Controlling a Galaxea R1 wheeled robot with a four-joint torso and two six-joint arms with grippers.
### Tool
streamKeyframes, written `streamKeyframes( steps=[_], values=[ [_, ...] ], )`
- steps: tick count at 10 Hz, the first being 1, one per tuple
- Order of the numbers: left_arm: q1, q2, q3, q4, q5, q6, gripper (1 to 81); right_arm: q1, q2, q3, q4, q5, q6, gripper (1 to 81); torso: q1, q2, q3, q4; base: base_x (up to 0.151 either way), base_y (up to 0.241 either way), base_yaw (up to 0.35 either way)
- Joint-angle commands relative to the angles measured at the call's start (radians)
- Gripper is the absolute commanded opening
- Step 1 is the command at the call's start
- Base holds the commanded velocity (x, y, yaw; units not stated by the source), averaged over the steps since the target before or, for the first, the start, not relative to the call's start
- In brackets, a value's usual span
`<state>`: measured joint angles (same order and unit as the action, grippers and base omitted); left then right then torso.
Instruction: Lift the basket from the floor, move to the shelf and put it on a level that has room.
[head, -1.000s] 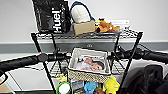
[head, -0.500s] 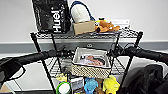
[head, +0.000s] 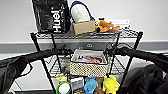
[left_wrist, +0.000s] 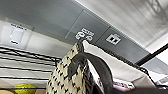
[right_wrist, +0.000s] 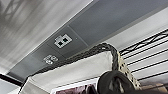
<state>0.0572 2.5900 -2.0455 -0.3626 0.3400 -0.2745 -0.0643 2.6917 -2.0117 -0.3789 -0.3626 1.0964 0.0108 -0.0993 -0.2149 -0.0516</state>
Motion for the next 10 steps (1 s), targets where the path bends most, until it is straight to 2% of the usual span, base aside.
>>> streamKeyframes(
  steps=[1, 4, 5, 6, 8, 10],
  values=[
    [-0.202, -0.005, -0.038, 0.005, -0.027, 0.001, 1.0, 0.146, 0.069, -0.09, -0.043, 0.042, -0.013, 1.0, 0.0, 0.0, 0.0, 0.0, 0.0, 0.0, 0.0],
    [-0.204, -0.026, -0.024, 0.007, -0.021, 0.001, 1.0, 0.145, 0.023, -0.011, -0.043, 0.043, -0.012, 1.0, 0.0, 0.0, 0.0, 0.0, 0.0, 0.0, 0.0],
    [-0.204, -0.03, -0.015, 0.005, -0.015, 0.003, 1.0, 0.145, 0.016, 0.001, -0.044, 0.043, -0.013, 81.1, 0.0, 0.0, 0.0, 0.0, 0.0, 0.0, 0.0],
    [-0.202, -0.034, 0.001, 0.005, -0.015, 0.003, 81.1, 0.143, 0.006, 0.017, -0.043, 0.043, -0.013, 81.1, 0.0, 0.0, 0.0, 0.0, 0.0, 0.0, 0.0],
    [-0.202, -0.052, 0.033, 0.007, -0.012, 0.003, 81.1, 0.145, -0.038, 0.069, -0.037, 0.043, -0.01, 81.1, 0.0, 0.0, 0.0, 0.0, 0.0, 0.0, 0.0],
    [-0.193, -0.122, 0.114, 0.007, -0.015, 0.001, 81.1, 0.122, -0.146, 0.186, -0.038, 0.048, -0.006, 81.1, 0.0, 0.0, 0.0, 0.0, 0.0, 0.0, 0.0]
  ],
)
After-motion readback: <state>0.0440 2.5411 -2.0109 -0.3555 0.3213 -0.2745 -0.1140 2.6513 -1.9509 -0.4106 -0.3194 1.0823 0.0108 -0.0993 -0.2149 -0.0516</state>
